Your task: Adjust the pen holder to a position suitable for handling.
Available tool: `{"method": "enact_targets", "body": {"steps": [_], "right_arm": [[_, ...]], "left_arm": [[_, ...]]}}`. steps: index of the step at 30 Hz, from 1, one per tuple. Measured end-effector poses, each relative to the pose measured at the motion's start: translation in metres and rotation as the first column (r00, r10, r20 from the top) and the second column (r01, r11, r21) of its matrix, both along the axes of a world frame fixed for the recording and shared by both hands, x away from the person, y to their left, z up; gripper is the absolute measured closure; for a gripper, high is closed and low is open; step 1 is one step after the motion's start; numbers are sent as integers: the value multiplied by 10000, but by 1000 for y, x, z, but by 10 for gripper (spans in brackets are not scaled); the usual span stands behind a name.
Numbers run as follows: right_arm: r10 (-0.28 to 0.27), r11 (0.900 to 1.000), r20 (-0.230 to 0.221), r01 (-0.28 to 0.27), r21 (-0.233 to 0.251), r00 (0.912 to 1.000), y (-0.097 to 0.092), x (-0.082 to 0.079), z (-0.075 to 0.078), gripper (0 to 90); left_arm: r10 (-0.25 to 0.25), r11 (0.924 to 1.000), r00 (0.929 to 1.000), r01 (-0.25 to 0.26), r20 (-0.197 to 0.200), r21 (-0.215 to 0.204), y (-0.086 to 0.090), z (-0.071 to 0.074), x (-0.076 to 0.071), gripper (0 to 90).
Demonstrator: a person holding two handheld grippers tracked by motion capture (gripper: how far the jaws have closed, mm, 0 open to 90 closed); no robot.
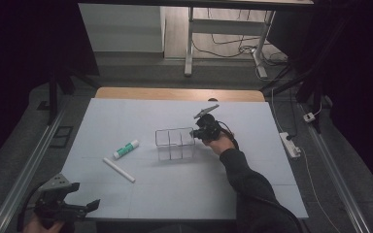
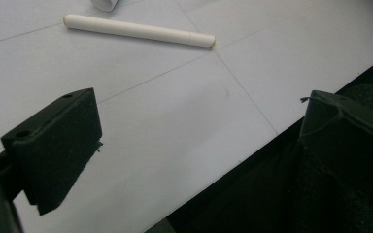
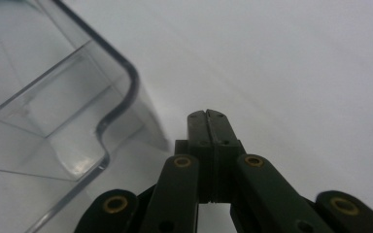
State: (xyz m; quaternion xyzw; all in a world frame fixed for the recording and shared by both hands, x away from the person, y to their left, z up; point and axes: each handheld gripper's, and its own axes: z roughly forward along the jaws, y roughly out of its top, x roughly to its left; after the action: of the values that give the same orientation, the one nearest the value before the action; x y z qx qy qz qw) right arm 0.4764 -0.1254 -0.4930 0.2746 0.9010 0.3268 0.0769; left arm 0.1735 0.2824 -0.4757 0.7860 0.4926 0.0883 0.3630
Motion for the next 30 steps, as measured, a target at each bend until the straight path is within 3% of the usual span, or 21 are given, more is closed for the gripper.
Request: {"method": "enact_targets", "body": {"steps": [10, 13, 16, 30], "right_arm": [[297, 9989, -407, -312, -349, 9987, -4, -9, -2, 897], [-81, 9999, 8, 82, -113, 10000, -4, -6, 0, 896], [-200, 9980, -212, 213, 603, 9996, -3, 0, 0, 896], [189, 9998, -653, -184, 85, 9977, -4, -8, -4, 897]], "left_arm": [[-40, 10000, 10000, 40, 7, 19, -1, 0, 0, 16], [-41, 10000, 10000, 41, -2, 35, -1, 0, 1, 16], [-23, 10000, 10000, 23, -4, 13, -1, 0, 1, 17], [-31, 10000, 10000, 31, -2, 19, -1, 0, 1, 17]]}}
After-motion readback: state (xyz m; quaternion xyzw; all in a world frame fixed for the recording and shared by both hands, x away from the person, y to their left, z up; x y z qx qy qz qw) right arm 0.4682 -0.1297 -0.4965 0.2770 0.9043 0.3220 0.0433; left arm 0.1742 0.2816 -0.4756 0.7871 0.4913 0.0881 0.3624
